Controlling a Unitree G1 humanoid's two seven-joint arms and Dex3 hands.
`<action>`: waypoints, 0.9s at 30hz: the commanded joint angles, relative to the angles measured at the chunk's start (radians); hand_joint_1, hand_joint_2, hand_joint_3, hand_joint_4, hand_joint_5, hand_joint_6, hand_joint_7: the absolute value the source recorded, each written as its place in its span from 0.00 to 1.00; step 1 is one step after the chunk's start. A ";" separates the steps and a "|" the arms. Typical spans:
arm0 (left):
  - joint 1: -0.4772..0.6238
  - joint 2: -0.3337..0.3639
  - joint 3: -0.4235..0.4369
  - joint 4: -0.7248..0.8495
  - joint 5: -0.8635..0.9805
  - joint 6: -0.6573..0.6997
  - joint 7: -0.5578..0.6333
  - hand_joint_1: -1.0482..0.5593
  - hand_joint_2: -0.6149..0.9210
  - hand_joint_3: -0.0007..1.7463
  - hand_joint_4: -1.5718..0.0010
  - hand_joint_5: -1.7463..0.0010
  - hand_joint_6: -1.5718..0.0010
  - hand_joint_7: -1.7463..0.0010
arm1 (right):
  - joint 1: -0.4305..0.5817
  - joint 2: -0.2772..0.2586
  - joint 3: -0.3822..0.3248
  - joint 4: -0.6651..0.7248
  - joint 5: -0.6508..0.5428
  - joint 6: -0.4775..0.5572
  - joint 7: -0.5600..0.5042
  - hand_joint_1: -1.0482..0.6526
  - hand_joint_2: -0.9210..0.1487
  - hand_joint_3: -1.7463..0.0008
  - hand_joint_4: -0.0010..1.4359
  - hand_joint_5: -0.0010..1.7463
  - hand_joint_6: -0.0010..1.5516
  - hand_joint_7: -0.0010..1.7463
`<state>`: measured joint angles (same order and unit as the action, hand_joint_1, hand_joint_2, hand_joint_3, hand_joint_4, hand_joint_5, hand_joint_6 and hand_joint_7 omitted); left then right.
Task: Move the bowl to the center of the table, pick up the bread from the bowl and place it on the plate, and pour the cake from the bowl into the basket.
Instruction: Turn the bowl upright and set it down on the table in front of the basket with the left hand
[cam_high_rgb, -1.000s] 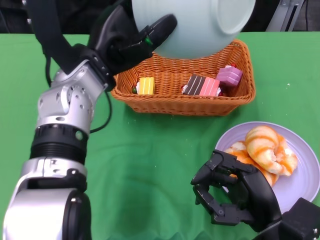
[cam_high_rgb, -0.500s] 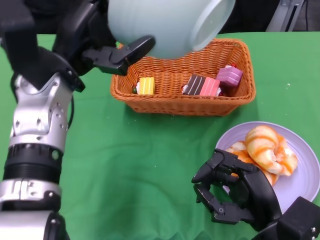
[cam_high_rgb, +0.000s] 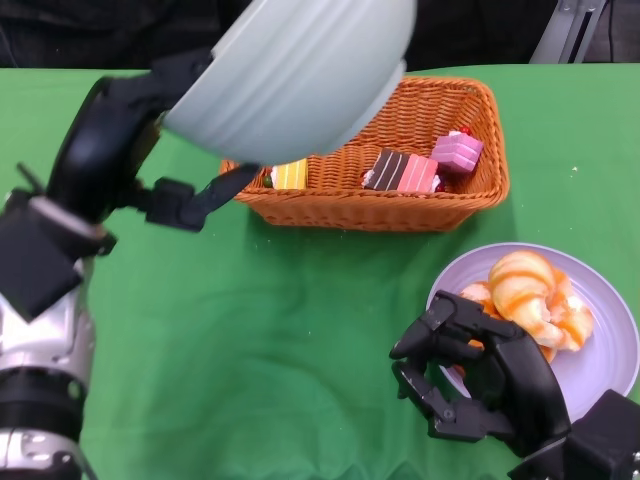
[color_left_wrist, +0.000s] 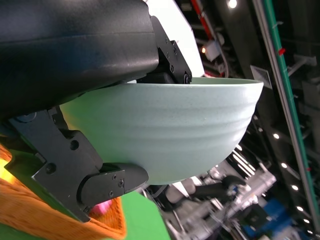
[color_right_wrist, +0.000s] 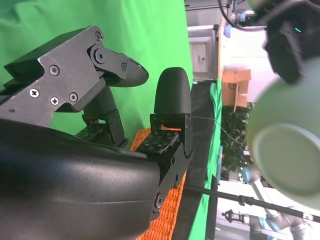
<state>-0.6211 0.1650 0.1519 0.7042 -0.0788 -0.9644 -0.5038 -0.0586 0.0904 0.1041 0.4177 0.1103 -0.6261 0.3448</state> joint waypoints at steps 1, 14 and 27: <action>0.034 0.049 0.028 0.051 0.067 -0.114 0.097 0.64 0.90 0.46 0.58 0.05 0.52 0.17 | -0.012 -0.003 -0.007 0.002 0.016 -0.005 0.004 0.58 0.37 0.43 0.50 0.93 0.45 0.71; 0.141 0.153 0.143 0.108 0.659 -0.385 0.662 0.63 0.81 0.57 0.54 0.07 0.54 0.14 | -0.056 0.000 -0.024 0.030 0.014 -0.035 0.001 0.57 0.38 0.43 0.51 0.92 0.45 0.69; 0.246 0.275 -0.049 0.030 1.145 -0.304 1.396 0.63 0.87 0.43 0.52 0.17 0.60 0.15 | -0.068 0.000 -0.025 0.004 0.012 -0.022 -0.014 0.58 0.37 0.43 0.51 0.92 0.44 0.70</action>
<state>-0.3825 0.4064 0.1254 0.7591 1.0415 -1.2774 0.7949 -0.1188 0.0967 0.0898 0.4399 0.1143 -0.6463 0.3375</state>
